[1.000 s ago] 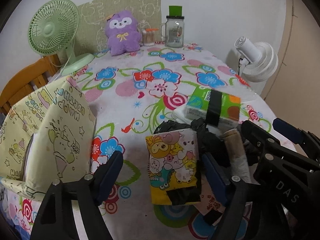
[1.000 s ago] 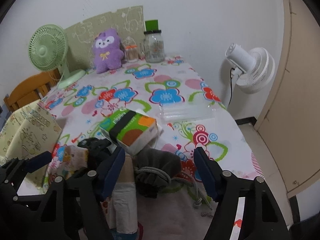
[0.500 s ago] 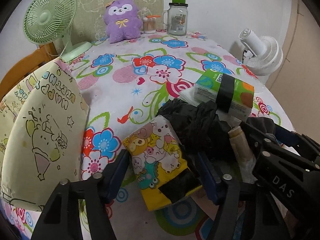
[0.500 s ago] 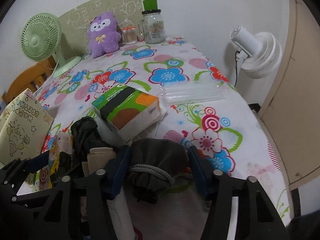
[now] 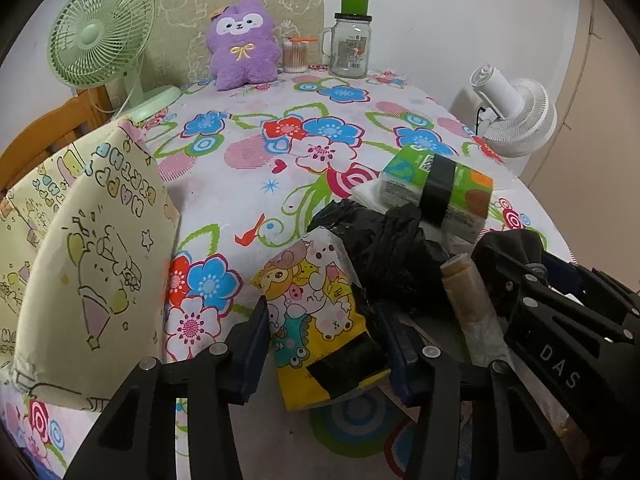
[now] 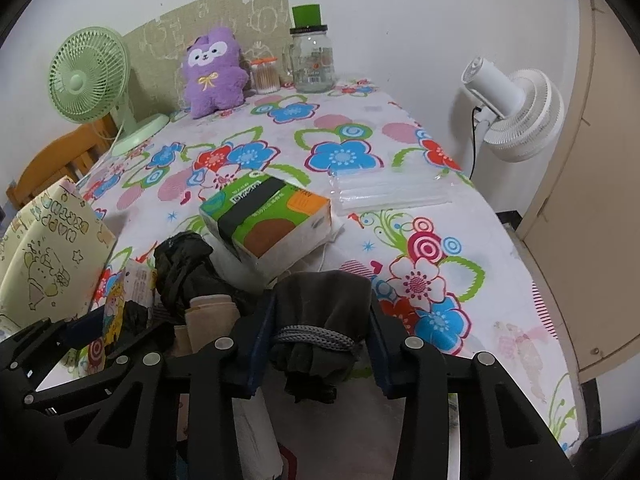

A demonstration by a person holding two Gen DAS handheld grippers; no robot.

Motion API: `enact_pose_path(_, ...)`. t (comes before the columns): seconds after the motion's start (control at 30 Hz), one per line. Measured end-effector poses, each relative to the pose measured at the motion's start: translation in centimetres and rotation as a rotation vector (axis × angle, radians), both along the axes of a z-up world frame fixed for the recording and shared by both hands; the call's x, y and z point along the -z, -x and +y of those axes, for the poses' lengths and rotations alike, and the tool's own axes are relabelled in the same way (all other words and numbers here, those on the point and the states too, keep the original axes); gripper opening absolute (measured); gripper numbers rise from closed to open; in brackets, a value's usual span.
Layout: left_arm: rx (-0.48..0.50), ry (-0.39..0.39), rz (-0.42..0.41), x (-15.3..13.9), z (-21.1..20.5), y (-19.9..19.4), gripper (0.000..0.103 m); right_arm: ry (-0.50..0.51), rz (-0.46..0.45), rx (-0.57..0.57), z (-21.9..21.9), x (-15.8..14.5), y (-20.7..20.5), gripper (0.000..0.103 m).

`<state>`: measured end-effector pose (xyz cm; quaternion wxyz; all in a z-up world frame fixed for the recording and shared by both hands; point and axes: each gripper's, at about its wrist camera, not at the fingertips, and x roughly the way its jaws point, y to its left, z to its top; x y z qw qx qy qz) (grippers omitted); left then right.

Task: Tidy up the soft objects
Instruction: 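Close the left tool on the yellow pouch while the right tool grips the grey cloth, then carry the yellow pouch with the left tool while the right tool carries the grey cloth over the box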

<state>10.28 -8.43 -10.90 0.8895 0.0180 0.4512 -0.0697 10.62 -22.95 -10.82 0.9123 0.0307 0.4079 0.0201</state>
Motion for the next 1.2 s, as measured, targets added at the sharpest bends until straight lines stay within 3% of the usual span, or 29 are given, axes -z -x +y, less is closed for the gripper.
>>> enact_pose_path(1.2,-0.021,0.040,-0.157,-6.8,1.7,5.3,0.051,-0.013,-0.151,-0.034,2.1,-6.3,5.7,0.044)
